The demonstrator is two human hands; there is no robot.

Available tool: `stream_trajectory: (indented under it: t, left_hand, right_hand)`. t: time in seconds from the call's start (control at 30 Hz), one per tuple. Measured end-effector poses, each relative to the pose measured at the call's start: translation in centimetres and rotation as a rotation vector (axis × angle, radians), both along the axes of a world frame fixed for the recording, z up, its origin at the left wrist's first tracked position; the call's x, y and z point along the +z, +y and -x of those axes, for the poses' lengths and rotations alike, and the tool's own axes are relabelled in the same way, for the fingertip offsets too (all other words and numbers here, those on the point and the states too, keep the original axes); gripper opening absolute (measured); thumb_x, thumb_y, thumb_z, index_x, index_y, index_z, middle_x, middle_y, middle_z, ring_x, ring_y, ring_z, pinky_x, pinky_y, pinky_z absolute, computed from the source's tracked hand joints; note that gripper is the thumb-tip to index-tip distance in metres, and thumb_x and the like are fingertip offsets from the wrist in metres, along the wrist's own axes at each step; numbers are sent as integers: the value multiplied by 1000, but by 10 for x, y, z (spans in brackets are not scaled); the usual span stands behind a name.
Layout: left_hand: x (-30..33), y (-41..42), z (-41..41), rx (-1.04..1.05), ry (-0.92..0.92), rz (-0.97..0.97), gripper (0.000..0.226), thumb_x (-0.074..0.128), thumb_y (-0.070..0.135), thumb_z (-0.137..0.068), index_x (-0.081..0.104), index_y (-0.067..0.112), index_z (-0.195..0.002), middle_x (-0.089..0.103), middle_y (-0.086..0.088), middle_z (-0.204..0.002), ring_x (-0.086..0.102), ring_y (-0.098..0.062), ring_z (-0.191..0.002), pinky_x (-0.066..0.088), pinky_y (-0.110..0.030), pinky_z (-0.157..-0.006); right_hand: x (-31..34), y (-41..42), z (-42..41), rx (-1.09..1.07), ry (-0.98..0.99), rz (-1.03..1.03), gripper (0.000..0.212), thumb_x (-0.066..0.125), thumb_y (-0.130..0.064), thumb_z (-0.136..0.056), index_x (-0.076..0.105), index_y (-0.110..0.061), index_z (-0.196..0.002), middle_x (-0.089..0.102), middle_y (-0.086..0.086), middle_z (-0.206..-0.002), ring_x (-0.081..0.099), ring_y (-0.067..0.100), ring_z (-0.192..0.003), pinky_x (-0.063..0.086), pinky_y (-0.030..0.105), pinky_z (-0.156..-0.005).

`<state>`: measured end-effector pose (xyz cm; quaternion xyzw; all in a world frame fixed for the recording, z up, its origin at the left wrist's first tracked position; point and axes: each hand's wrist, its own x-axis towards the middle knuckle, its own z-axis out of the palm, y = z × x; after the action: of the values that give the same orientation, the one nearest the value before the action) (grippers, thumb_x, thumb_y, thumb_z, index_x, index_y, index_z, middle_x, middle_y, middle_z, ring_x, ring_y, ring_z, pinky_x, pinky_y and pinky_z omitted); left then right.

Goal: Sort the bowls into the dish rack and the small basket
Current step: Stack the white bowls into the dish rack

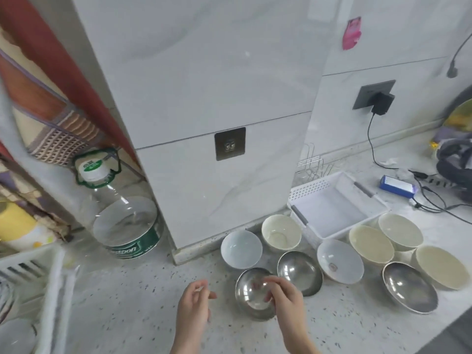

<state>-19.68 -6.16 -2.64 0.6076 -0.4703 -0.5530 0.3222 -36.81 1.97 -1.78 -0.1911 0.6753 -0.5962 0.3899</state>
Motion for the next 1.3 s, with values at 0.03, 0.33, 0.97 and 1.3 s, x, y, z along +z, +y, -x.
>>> stream_trajectory:
  t: [0.03,0.33,0.97,1.3]
  left_hand:
    - [-3,-5,11,-6,-31,-13,10,53,17,-99,63,20,-102,73,-5,-84,44,-12,-41,36,-21,-42]
    - [-18,-38,62,-78,-231,-153,43,56,40,-95,52,12,-127,63,-7,-124,58,-28,-116,46,-39,-93]
    - [-29,-54,88,15,-168,-150,14,49,8,-93,62,2,-93,71,-18,-82,56,-27,-63,39,-29,-58]
    - [-7,-41,64,198,-55,-59,15,48,8,-94,63,8,-94,77,-6,-80,24,-5,-34,26,-20,-37]
  right_hand:
    - [0,0,15,-13,-1,-11,27,55,3,-90,76,-12,-81,58,2,-54,48,7,-49,38,22,-53]
    - [1,-28,112,-149,125,-101,26,53,-3,-90,74,-19,-88,71,-4,-71,64,14,-73,45,28,-67]
    - [-21,9,118,-141,-53,-207,21,54,-6,-94,72,-3,-83,65,9,-56,43,12,-45,34,22,-45]
    - [-34,52,125,-428,-337,-287,38,56,-39,-95,48,-13,-122,70,12,-90,38,16,-51,25,20,-41]
